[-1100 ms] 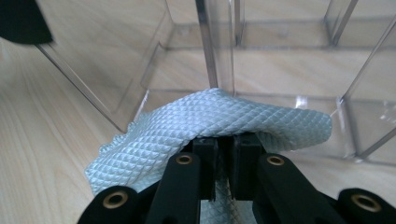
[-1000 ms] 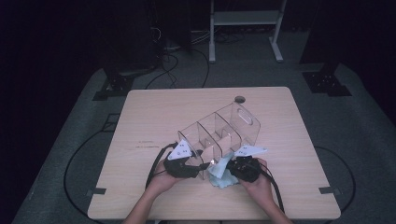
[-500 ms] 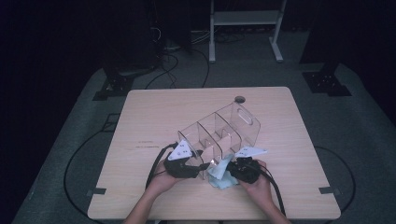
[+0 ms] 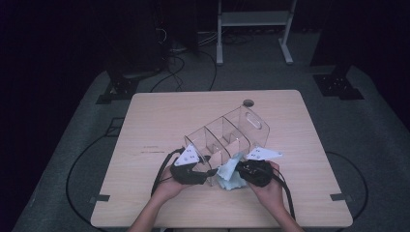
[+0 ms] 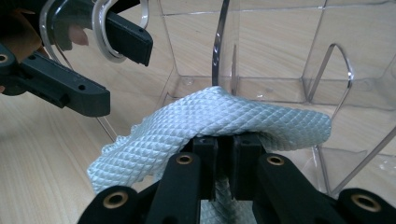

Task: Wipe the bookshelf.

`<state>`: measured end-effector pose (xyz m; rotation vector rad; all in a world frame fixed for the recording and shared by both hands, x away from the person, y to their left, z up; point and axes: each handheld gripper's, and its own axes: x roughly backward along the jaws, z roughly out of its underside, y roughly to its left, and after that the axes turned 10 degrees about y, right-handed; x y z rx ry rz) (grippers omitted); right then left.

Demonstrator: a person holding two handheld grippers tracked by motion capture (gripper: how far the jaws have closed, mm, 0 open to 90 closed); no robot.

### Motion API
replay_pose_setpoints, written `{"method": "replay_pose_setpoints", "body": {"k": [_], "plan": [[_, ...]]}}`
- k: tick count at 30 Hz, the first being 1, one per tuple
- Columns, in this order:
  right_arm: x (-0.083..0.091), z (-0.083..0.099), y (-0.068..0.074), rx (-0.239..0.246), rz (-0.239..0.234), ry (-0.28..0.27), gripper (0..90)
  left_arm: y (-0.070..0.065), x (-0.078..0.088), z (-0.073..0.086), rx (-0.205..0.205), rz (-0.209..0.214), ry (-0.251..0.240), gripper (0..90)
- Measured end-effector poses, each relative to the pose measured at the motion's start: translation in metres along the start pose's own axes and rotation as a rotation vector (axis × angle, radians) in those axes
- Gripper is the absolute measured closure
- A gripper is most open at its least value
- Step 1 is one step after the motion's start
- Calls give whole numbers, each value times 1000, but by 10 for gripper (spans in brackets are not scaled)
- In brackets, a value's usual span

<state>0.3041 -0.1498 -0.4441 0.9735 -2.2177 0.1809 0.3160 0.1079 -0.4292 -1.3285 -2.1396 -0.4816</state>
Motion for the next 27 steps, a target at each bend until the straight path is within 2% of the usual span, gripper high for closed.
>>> {"method": "replay_pose_setpoints", "body": {"k": [7, 12, 14, 17, 22, 25, 27], "plan": [[-22, 18, -7, -35, -15, 94, 829, 0, 0, 0, -4, -1, 2, 453], [-27, 23, -9, -69, -35, 110, 828, 0, 0, 0, -2, 1, 1, 453], [-26, 21, -8, -62, -24, 112, 828, 1, 1, -1, 2, 5, -1, 453], [-19, 16, -4, -45, -9, 80, 829, 0, 0, 0, 1, 4, -5, 453], [4, 0, 0, -28, -14, -20, 830, 0, 0, -1, 0, 6, -2, 454], [2, 1, -1, -31, -18, -18, 830, -1, -1, -1, -3, 5, 3, 453], [-4, 6, -4, -39, -25, 14, 830, -1, -1, -1, -3, 5, 2, 453]]}}
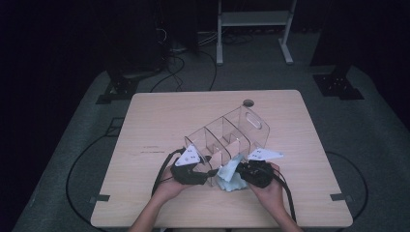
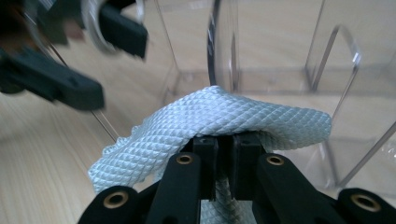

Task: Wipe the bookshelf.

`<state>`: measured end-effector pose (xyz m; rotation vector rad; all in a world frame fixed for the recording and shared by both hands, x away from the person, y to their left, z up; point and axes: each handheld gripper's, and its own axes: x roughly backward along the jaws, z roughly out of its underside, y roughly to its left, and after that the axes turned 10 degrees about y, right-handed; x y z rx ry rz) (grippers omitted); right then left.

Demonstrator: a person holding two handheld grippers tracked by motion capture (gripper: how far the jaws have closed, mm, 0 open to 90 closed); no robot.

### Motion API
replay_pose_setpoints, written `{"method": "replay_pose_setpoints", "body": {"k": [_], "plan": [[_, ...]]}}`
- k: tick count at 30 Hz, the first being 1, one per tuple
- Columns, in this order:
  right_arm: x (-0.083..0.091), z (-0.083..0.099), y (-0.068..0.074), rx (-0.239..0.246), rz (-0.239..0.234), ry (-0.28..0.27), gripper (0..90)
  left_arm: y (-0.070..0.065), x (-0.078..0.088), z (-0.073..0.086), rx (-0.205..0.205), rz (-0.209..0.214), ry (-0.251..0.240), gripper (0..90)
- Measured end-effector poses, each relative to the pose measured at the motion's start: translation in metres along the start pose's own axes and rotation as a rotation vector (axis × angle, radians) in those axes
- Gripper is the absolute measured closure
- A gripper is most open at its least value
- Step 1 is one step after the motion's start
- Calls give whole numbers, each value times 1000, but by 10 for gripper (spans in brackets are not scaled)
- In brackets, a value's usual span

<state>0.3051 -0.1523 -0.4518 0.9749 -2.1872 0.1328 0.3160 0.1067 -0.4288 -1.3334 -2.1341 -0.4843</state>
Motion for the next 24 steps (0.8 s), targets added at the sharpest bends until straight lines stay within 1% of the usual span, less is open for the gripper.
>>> {"method": "replay_pose_setpoints", "body": {"k": [3, 4, 5, 6, 8, 9, 11, 14, 15, 17, 19, 20, 21, 22, 24], "plan": [[-12, 9, -4, -15, -6, 61, 830, 0, 0, 0, -2, 0, 1, 453], [-20, 14, -6, -15, 4, 102, 830, 0, 0, 0, -2, 0, 1, 453], [-20, 14, -6, -15, 4, 102, 830, 0, 0, 0, -4, 0, 3, 453], [-23, 16, -7, -21, 2, 114, 830, 0, 0, 0, -5, 1, 4, 453], [-23, 15, -6, -29, 0, 116, 830, 1, 0, 0, 2, 5, -5, 452], [-21, 14, -6, -21, 5, 108, 830, 1, 1, 0, 1, 5, 1, 452], [-17, 11, -4, -17, 9, 86, 829, 1, 0, 0, 2, 4, -4, 452], [-5, 3, 0, -1, 13, 31, 830, 1, 0, 0, -1, 5, -1, 453], [-1, 1, 1, -3, 6, 7, 830, 0, 0, 0, 0, 4, 0, 453], [5, -3, 1, -4, -4, -23, 830, 0, 0, 0, 1, 5, -1, 453], [5, -2, 0, -5, -5, -19, 830, 0, 0, 0, -1, 5, 2, 453], [3, 0, 0, -10, -7, -7, 830, 0, 0, 0, 0, 6, 2, 453], [-1, 3, -1, -12, -6, 10, 830, 0, 0, 0, -1, 5, 3, 453], [-7, 7, -3, -15, -3, 39, 830, -1, 0, 0, -2, 5, 3, 453], [-15, 12, -5, -16, -3, 72, 830, 0, 0, 0, -6, 3, 6, 453]]}}
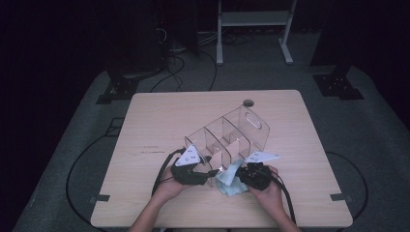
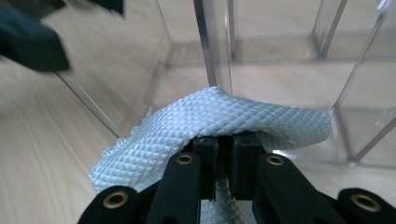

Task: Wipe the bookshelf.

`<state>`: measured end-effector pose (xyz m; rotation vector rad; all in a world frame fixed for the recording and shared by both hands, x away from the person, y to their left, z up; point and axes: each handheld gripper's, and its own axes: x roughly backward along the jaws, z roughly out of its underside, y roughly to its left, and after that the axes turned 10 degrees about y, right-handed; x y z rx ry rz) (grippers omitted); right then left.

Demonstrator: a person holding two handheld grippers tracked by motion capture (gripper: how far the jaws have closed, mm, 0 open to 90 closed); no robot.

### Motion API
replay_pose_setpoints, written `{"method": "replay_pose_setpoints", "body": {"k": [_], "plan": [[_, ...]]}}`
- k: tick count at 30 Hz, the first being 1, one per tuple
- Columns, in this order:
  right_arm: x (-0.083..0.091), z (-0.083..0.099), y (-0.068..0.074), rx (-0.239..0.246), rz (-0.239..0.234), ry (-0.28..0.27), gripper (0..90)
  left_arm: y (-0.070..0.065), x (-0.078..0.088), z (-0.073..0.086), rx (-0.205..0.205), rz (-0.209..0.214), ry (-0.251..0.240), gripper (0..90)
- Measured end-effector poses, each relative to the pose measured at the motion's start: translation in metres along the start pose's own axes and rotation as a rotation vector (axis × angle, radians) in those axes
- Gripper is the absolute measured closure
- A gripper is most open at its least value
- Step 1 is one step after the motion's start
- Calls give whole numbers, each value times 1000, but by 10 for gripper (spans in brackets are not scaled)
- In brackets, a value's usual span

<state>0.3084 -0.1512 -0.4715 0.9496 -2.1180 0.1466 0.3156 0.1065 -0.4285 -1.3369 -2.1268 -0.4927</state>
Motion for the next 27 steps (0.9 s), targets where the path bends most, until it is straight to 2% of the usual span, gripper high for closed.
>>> {"method": "replay_pose_setpoints", "body": {"k": [3, 7, 9, 13, 15, 17, 21, 25, 27], "plan": [[-6, 3, -3, -15, -14, 18, 829, 0, 0, 0, 0, -2, -2, 453], [-3, 1, 0, -2, 7, 13, 830, 0, 0, 0, 7, 4, -7, 453], [3, -3, 3, 7, 15, -14, 829, 0, 0, 0, 7, 2, -8, 453], [23, -15, 9, 30, 16, -106, 830, 0, 0, 0, 4, 3, -5, 453], [26, -17, 10, 33, 21, -112, 830, 0, 0, 0, 3, 2, -3, 453], [22, -14, 9, 28, 17, -99, 830, -1, -1, 0, 2, 3, -2, 453], [4, -1, 0, -5, -10, -18, 830, -1, -1, 0, -4, 6, 5, 451], [0, 0, -1, -2, -4, 5, 830, 0, 0, 0, -15, 19, 6, 443], [1, -2, 1, 13, 14, 9, 831, 0, 2, 0, -16, 33, -1, 413]]}}
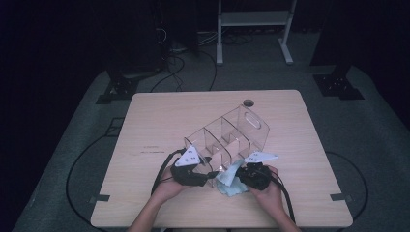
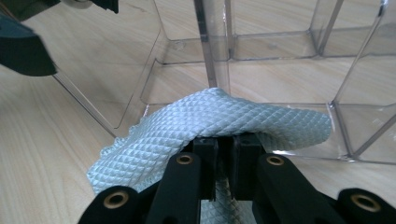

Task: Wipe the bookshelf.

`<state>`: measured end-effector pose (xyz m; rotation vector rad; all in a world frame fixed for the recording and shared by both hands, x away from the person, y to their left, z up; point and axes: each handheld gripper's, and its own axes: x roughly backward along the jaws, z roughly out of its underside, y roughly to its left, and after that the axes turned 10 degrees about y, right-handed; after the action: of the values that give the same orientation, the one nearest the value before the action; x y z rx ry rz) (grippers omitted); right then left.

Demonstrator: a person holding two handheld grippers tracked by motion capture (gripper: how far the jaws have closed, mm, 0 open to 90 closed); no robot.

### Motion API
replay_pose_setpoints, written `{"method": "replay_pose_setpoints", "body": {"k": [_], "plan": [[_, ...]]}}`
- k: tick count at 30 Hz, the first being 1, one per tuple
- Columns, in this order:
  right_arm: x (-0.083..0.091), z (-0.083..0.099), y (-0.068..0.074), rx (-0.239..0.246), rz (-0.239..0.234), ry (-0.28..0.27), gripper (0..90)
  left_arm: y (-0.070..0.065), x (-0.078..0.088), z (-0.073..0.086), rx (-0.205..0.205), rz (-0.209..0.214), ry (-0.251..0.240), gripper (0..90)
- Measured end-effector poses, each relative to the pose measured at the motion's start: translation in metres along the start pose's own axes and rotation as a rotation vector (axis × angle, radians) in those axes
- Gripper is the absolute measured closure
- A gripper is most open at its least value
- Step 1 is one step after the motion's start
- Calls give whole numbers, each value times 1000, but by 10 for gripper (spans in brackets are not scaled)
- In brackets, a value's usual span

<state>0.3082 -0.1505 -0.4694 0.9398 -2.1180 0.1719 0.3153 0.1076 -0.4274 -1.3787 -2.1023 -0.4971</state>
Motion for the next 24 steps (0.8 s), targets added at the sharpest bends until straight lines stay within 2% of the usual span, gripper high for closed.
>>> {"method": "replay_pose_setpoints", "body": {"k": [7, 12, 18, 24], "plan": [[8, -5, 4, 13, 9, -41, 833, 0, 0, 1, -7, 28, 3, 348], [-1, 0, 2, 5, 9, 2, 833, 0, 0, 0, -10, 44, 12, 264], [8, -10, 9, 22, 12, -56, 832, 4, 3, 2, 4, 52, 25, 215], [-3, -7, 8, 14, 13, -6, 846, 5, 3, 2, 22, 51, 24, 191]]}}
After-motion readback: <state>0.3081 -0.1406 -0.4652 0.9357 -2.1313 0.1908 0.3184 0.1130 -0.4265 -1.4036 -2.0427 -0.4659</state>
